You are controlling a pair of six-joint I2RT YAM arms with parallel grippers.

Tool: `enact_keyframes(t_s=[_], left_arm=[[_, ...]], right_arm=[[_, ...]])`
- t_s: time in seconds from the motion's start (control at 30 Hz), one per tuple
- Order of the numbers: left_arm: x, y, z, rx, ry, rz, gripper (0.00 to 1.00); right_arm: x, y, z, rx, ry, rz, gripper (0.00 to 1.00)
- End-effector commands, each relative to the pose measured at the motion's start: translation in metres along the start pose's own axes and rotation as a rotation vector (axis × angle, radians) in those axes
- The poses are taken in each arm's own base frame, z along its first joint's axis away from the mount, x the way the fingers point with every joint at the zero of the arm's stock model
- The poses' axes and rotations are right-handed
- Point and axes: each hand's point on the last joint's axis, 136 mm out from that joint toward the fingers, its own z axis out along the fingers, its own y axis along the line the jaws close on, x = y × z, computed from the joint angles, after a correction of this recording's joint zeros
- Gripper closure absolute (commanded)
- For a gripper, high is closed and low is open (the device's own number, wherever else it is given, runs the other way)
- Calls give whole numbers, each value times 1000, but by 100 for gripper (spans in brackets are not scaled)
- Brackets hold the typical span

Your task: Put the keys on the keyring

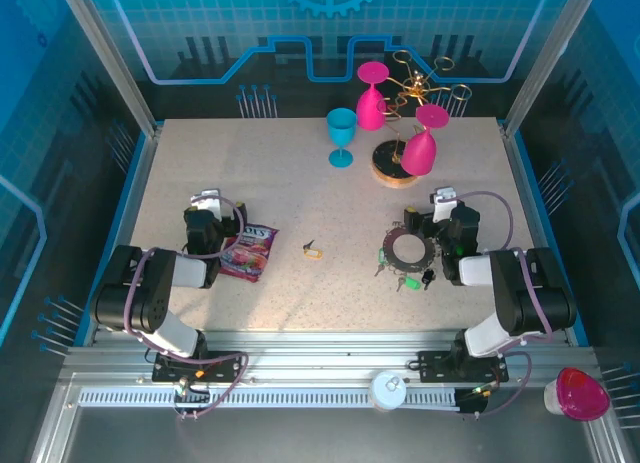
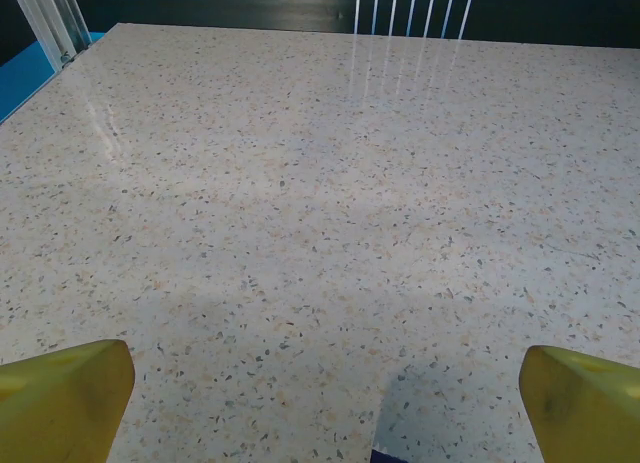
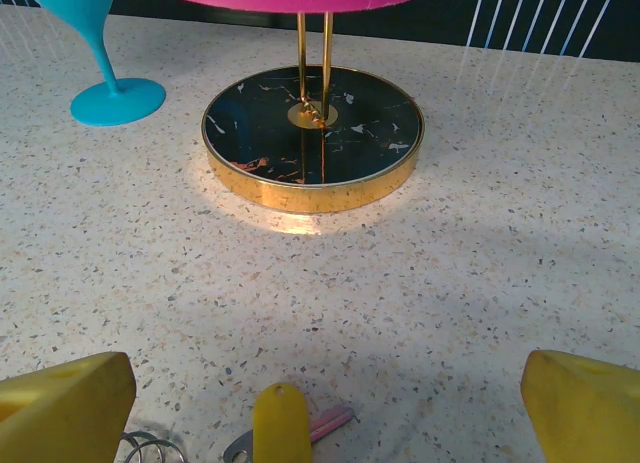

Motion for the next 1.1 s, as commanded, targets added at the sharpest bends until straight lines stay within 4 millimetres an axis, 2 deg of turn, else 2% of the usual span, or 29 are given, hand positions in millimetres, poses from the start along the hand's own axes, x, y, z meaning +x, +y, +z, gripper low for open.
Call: enact_keyframes(t_s=[0.0, 1.07], left_arm=[[-10, -3, 1, 22, -23, -19, 1], [-9, -4, 1, 42, -18, -29, 0]], right_arm=[[-9, 0, 3, 6, -22, -14, 0], [-8, -1, 2, -11, -24, 3, 0]])
